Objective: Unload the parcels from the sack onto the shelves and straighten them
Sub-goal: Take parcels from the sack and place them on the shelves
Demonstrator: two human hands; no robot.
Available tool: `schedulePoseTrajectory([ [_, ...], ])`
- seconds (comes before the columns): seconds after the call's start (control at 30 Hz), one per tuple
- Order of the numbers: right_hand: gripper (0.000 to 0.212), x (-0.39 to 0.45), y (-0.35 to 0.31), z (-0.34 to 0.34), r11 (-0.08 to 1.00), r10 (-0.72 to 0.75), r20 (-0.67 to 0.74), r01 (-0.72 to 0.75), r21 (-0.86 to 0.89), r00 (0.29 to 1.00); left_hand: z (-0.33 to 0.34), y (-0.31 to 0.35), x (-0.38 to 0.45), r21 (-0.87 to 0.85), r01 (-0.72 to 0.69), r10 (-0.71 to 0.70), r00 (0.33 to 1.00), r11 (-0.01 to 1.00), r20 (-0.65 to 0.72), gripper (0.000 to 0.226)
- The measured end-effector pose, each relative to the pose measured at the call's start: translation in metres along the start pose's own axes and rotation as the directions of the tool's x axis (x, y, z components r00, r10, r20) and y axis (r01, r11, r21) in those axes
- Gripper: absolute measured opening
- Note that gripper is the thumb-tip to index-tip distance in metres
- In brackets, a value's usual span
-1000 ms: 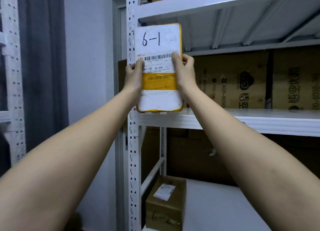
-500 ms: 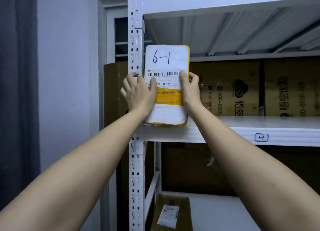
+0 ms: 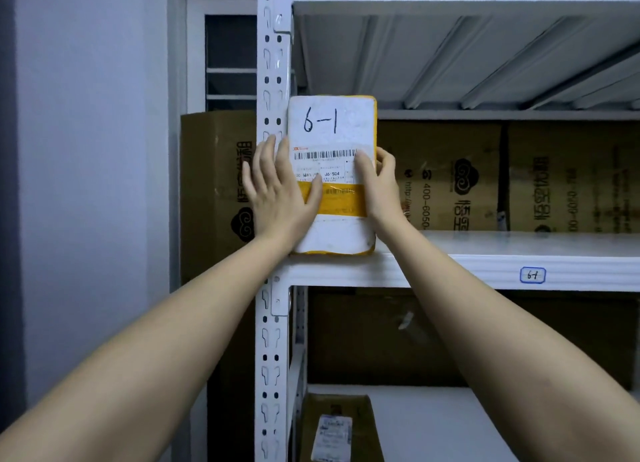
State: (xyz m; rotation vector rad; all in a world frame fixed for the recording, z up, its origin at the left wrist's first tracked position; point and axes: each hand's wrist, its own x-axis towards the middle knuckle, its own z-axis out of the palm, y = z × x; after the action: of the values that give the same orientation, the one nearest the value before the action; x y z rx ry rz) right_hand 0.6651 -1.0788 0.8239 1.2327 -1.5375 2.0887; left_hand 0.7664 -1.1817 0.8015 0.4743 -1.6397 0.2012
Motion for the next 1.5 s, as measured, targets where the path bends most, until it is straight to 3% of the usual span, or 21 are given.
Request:
schedulePoseTrajectory([
  [0.13, 0.061, -0.007, 0.013, -0.005, 1.000, 0.009, 0.062, -0.008, -0.010, 0.998, -0.002, -0.006, -0.018, 0.083, -0.171, 0.166, 0.984, 0.982, 0.057, 0.075],
  [0.23, 0.073, -0.012, 0.024, -0.012, 0.992, 0.122, 0.177, -0.116, -0.045, 0.977, 0.001, -0.006, -0.038, 0.201, -0.387, 0.356, 0.918, 0.900, 0.174, 0.076],
  [0.3, 0.075, -0.015, 0.027, -0.016, 0.984, 0.179, 0.242, -0.169, -0.061, 0.954, 0.005, -0.001, -0.048, 0.244, -0.433, 0.380, 0.894, 0.867, 0.237, 0.080],
  [0.47, 0.077, -0.012, 0.030, -0.019, 0.968, 0.249, 0.316, -0.227, -0.105, 0.915, 0.015, 0.007, -0.047, 0.302, -0.379, 0.282, 0.905, 0.875, 0.318, 0.081],
  [0.7, 0.075, -0.001, 0.036, -0.008, 0.949, 0.303, 0.312, -0.255, -0.186, 0.900, 0.019, 0.012, -0.040, 0.296, -0.378, 0.239, 0.879, 0.877, 0.413, 0.075],
  [1.17, 0.056, 0.007, 0.037, -0.003, 0.923, 0.315, 0.182, -0.256, -0.287, 0.932, 0.015, 0.021, -0.037, 0.247, -0.445, 0.262, 0.803, 0.861, 0.535, 0.068],
  [1.37, 0.053, 0.006, 0.036, -0.003, 0.914, 0.318, 0.161, -0.257, -0.314, 0.934, 0.011, 0.021, -0.040, 0.193, -0.466, 0.307, 0.789, 0.864, 0.531, 0.067],
  [1.5, 0.050, -0.001, 0.031, -0.012, 0.890, 0.246, 0.051, -0.205, -0.407, 0.968, 0.000, 0.025, -0.040, 0.059, -0.426, 0.377, 0.849, 0.903, 0.370, 0.049],
])
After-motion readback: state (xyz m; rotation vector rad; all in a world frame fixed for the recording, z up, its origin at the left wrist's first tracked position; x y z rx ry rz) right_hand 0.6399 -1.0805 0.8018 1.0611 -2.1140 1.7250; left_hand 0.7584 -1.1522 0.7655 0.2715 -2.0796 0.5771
